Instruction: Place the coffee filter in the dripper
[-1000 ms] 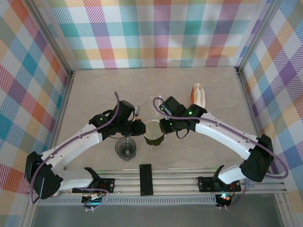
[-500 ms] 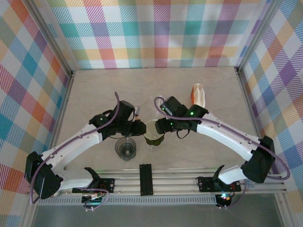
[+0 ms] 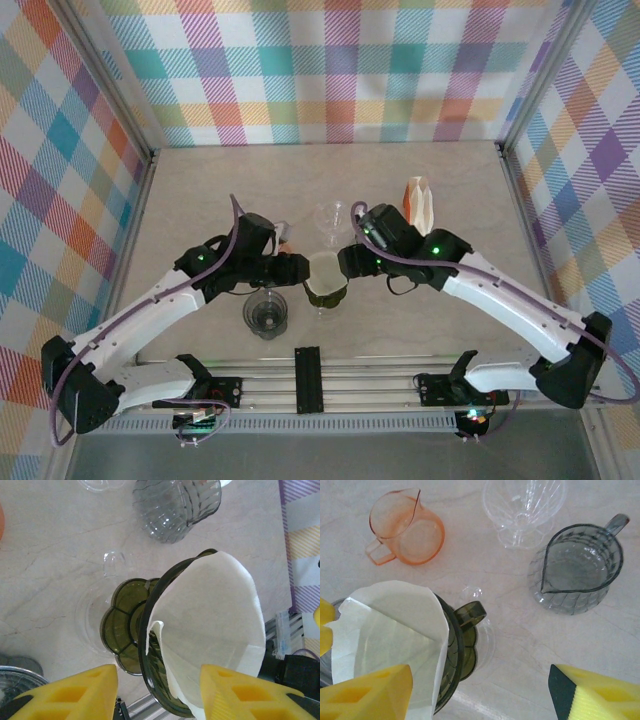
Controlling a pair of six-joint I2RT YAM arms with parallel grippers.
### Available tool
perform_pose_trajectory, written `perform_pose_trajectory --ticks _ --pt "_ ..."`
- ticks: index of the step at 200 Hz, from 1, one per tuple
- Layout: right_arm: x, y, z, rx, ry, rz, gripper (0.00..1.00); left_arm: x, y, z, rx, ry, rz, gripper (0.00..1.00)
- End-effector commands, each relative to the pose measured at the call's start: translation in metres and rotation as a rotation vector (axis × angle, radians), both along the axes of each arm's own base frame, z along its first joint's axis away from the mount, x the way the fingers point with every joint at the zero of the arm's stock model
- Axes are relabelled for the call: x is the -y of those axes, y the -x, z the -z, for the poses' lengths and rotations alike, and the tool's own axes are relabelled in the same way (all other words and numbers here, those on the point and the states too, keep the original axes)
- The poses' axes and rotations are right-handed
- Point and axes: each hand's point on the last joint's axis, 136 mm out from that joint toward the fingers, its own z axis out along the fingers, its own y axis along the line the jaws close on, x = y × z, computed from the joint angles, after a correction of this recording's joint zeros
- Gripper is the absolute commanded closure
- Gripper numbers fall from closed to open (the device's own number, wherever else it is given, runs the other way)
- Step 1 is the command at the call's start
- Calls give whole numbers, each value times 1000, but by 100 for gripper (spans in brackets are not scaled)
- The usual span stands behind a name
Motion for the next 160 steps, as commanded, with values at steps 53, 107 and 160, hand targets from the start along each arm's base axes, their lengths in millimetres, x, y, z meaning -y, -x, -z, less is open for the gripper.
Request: perform_pose_trajectory --ticks 53,107,160 --pt "42 16 16 87 -89 106 22 -70 -8 -35 212 -78 -275 38" --pt "36 57 77 -70 -235 39 20 -109 4 1 186 -117 -437 4" --pt "11 75 125 -176 -390 -20 29 -108 10 25 119 -86 -438 1"
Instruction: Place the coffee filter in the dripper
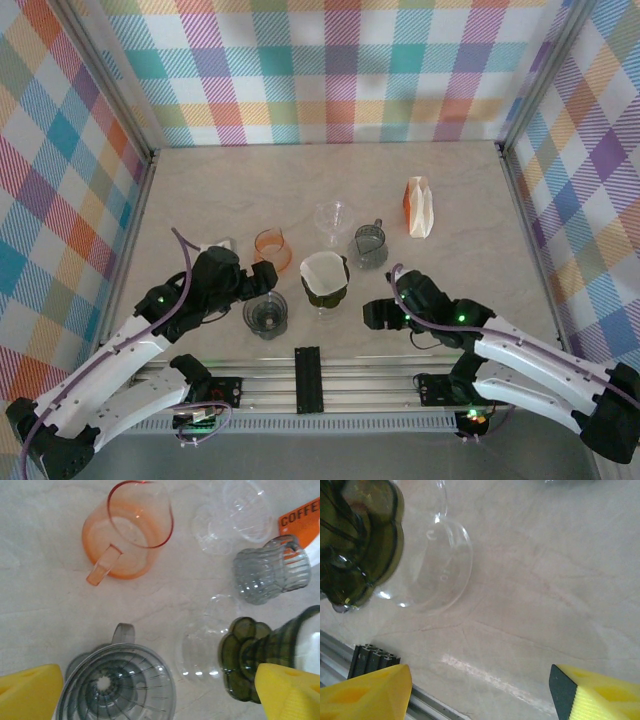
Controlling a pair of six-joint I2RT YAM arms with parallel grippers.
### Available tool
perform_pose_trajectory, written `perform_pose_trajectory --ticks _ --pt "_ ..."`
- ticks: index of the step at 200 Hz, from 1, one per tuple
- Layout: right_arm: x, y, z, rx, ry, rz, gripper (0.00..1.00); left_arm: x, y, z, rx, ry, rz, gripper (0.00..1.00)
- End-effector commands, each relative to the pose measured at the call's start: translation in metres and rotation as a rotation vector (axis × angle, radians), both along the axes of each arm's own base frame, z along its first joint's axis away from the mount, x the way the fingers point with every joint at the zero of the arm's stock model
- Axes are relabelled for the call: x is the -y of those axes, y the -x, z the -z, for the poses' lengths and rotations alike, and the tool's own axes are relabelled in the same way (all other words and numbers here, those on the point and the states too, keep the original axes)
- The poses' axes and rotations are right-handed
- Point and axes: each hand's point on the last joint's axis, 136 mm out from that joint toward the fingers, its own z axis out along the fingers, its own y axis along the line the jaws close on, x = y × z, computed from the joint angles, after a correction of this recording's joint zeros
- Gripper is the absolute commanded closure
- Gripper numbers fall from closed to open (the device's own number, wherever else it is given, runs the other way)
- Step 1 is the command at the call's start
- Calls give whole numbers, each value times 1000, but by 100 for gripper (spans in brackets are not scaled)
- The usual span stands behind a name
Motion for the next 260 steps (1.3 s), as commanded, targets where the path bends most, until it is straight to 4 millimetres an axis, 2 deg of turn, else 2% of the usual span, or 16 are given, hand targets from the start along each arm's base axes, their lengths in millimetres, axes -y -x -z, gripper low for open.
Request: perform_pose_trajectory --ticks 1,44,81,106,169,198,260 --pt "-30 1 -8 -12 -186 -30 29 -4 2 3 0 36 -28 1" --pt "-44 8 9 -38 -242 -58 33 -14 5 2 19 37 -57 1" --pt "-56 11 22 -62 -274 -73 42 -19 7 4 19 39 -80 1" --pt "-64 10 27 -65 -278 -82 44 -21 7 4 23 46 -89 1" --pt "-87 -2 33 -57 -318 -81 47 -26 10 -2 42 41 -99 2" --pt "-91 -8 38 -49 -313 -66 48 -28 10 -4 46 35 -102 2" --pt "-105 -31 33 11 -330 -24 49 -32 10 0 42 22 -119 4"
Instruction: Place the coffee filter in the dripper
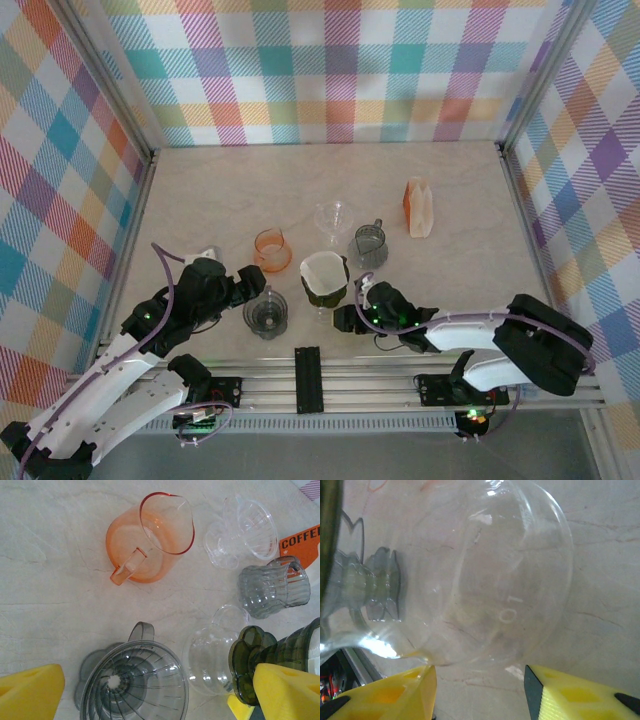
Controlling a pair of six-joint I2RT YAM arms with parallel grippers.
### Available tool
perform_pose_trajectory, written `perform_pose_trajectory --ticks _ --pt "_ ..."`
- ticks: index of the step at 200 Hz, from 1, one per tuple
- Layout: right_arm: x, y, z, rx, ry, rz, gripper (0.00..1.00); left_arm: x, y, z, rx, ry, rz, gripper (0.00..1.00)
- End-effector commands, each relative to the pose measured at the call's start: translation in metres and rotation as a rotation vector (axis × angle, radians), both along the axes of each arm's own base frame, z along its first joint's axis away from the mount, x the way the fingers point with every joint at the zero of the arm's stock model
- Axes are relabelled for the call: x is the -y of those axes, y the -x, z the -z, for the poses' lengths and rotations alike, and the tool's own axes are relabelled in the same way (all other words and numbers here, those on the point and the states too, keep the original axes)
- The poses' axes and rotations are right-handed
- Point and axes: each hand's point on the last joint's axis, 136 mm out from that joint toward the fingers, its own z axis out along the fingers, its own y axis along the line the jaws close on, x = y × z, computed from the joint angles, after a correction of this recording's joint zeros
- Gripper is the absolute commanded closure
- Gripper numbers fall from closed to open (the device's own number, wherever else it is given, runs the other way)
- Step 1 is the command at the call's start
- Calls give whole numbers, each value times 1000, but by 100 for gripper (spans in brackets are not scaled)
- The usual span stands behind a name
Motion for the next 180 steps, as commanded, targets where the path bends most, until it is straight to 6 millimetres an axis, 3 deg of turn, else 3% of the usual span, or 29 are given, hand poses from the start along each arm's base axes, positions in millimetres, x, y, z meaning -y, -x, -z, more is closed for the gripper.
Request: perform_pose_trajectory --ticks 1,104,180 --pt "-19 -19 -25 78 -73 29 49 -10 0 2 1 -24 -33 4" --pt "-37 -56 -20 120 -55 94 50 -23 7 10 -16 -60 -67 7" --pt "-59 -90 -30 150 -97 123 52 -30 13 20 -43 -62 -105 13"
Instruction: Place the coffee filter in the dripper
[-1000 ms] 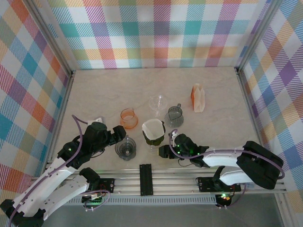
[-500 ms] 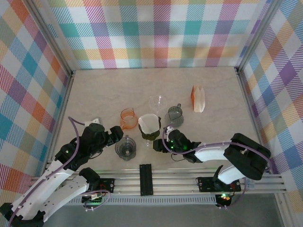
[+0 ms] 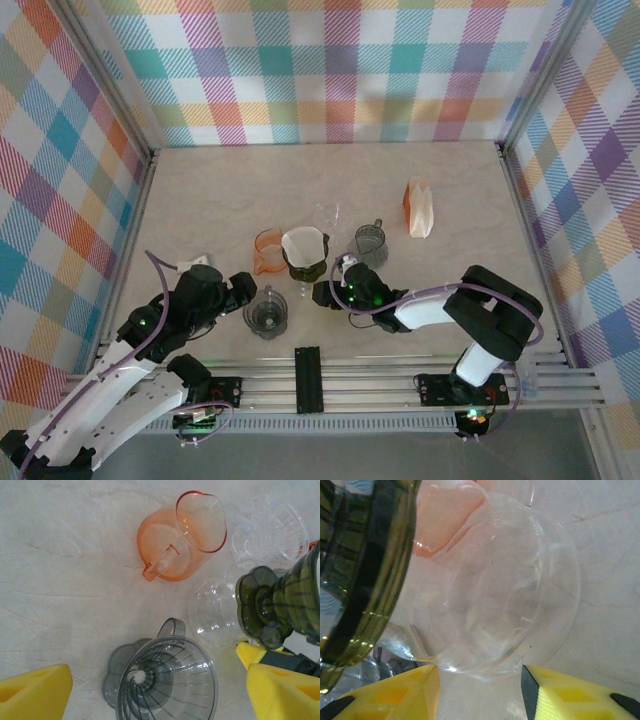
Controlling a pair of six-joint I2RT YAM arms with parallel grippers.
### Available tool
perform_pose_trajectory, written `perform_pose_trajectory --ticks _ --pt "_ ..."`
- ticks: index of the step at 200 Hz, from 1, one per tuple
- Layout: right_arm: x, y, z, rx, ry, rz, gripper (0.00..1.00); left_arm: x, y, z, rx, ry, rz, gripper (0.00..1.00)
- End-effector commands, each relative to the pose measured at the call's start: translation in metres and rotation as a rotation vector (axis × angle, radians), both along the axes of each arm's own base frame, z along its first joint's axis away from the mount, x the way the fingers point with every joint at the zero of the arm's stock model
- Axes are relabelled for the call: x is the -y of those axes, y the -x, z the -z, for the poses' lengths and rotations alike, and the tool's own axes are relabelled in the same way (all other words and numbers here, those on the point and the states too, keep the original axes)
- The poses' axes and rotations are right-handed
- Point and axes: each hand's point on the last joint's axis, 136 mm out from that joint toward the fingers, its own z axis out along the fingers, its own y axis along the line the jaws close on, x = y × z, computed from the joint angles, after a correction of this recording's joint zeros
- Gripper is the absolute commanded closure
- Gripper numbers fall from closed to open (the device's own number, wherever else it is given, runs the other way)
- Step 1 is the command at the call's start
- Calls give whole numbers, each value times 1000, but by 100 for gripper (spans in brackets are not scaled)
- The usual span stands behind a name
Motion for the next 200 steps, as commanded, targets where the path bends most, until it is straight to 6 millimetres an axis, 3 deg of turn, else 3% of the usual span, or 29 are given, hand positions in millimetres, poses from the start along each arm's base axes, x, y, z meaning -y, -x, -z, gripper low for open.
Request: perform_pose_trajectory --ticks 1,94,200 --pt "-12 -20 -19 57 -50 17 52 -10 3 5 -8 -9 -48 13" --pt "-43 -60 -16 71 -72 6 53 -17 9 10 -17 -4 -78 18" --pt "-78 -120 -13 59 -88 17 54 -19 9 13 -20 -11 -87 18"
